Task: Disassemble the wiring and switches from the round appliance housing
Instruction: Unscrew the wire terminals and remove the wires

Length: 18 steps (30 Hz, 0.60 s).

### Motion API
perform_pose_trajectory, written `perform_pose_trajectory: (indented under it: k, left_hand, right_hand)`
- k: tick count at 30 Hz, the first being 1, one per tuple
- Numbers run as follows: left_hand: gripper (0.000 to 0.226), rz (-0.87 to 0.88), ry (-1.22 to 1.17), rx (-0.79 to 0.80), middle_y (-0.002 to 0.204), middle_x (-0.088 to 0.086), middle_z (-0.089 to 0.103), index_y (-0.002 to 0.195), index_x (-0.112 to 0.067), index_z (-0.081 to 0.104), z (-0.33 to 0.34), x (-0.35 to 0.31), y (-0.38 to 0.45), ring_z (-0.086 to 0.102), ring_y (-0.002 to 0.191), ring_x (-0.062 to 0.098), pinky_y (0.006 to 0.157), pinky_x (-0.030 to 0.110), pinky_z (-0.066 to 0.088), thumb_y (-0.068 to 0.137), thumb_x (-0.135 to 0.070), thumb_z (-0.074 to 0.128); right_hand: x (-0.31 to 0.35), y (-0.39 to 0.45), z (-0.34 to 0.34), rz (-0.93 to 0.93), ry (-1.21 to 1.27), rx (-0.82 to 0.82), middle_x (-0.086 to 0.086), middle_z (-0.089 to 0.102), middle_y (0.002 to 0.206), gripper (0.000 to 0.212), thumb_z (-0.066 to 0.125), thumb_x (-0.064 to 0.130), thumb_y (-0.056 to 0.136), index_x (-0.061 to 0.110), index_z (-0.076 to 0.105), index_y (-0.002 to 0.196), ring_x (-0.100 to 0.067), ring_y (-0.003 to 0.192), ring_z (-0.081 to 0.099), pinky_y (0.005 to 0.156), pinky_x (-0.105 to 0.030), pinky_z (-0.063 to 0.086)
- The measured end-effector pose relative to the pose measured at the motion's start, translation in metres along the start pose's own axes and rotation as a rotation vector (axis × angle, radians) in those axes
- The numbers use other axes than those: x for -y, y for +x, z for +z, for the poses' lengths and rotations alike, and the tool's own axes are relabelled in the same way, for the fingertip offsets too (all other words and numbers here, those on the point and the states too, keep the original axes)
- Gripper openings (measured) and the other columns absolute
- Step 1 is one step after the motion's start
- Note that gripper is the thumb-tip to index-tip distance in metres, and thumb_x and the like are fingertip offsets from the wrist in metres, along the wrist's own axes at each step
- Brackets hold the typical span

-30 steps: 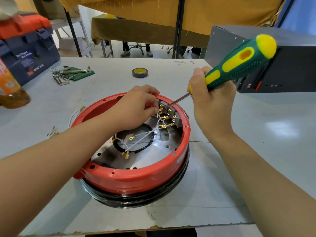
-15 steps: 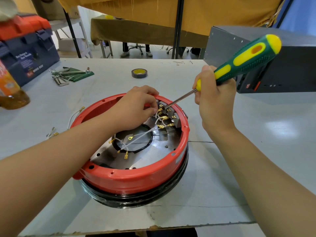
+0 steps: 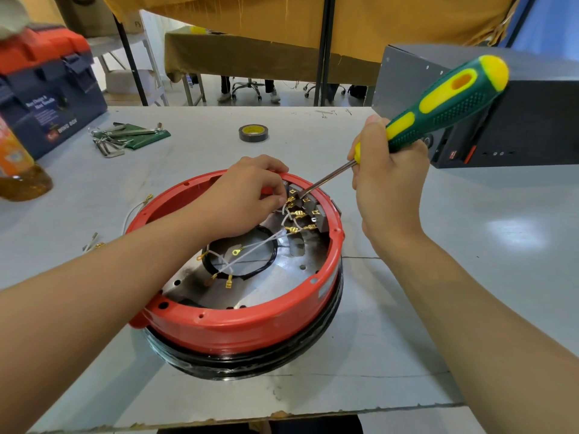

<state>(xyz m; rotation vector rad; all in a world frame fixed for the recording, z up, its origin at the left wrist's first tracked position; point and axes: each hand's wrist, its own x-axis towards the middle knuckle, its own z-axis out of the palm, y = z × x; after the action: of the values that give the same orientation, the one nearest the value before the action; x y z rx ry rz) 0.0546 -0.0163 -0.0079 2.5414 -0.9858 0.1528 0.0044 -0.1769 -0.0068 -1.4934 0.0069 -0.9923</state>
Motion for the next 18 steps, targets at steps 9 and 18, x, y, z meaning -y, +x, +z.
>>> perform_pose_trajectory:
  k: [9,18]
  left_hand:
    - [0.011,-0.001,0.0,-0.003,0.138,-0.006,0.046,0.082,-0.024,0.063,0.001,0.001,0.0,0.04,0.121,0.014,0.092,0.023,0.026,0.091,-0.021,0.058]
    - [0.011,0.013,-0.002,-0.016,0.135,-0.004,0.048,0.082,-0.021,0.064,0.001,0.001,0.0,0.041,0.117,0.015,0.091,0.023,0.027,0.091,-0.02,0.058]
  right_hand:
    - [0.006,-0.012,-0.005,-0.321,-0.179,0.099,0.008,0.044,0.047,0.04,0.047,0.032,0.089,0.01,0.049,0.056,-0.008,0.048,0.047,0.053,-0.02,0.039]
    - [0.009,-0.021,-0.002,-0.532,-0.267,0.154,-0.003,0.049,0.049,0.038,0.053,0.024,0.089,0.006,0.054,0.056,-0.014,0.05,0.048,0.049,-0.033,0.04]
